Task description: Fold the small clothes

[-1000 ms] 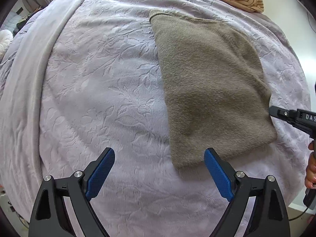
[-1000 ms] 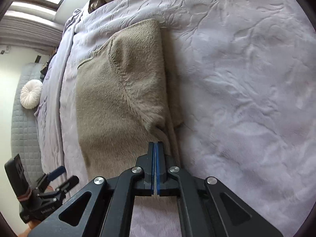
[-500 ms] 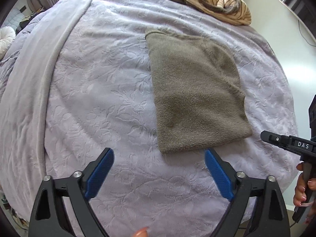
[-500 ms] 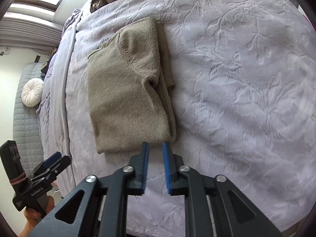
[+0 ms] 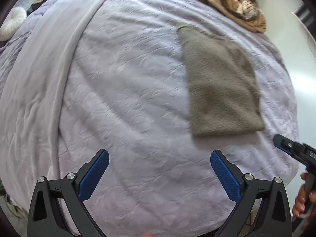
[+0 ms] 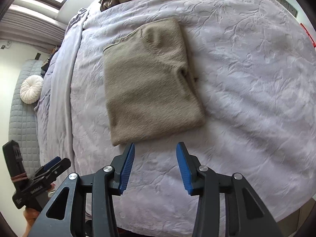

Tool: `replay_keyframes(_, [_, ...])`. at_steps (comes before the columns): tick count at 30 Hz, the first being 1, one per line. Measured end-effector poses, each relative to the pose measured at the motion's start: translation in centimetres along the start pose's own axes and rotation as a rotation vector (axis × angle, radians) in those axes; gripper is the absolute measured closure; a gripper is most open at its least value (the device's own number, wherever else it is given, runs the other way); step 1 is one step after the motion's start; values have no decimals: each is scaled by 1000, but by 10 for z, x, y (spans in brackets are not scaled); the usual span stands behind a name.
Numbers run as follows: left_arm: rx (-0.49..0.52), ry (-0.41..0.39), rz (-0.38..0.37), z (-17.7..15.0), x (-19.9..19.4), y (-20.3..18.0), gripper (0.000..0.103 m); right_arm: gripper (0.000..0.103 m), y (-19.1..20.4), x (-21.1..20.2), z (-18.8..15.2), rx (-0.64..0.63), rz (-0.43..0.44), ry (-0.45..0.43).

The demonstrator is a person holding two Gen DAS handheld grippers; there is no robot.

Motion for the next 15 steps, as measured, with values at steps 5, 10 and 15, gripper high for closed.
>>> replay_keyframes(5, [1, 15, -28, -9, 9, 17, 0, 55, 9, 14, -25, 19, 0, -5])
replay_keyframes(10, [12, 25, -33, -15, 13, 22, 0, 55, 8, 28, -47, 52, -32, 16])
replay_keyframes(15, [29, 31, -25, -13, 20, 16, 0, 55, 9, 18, -55, 55, -50, 5])
Point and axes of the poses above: each gripper's, at about its wrist camera, not at the fingertips, and x roughly the way its jaws point, y to its left, z to its top, the point moved 8 cm from there along x, roughly the way its jaws point, and after that the axes turned 13 degrees about y, right-handed, at the moved point
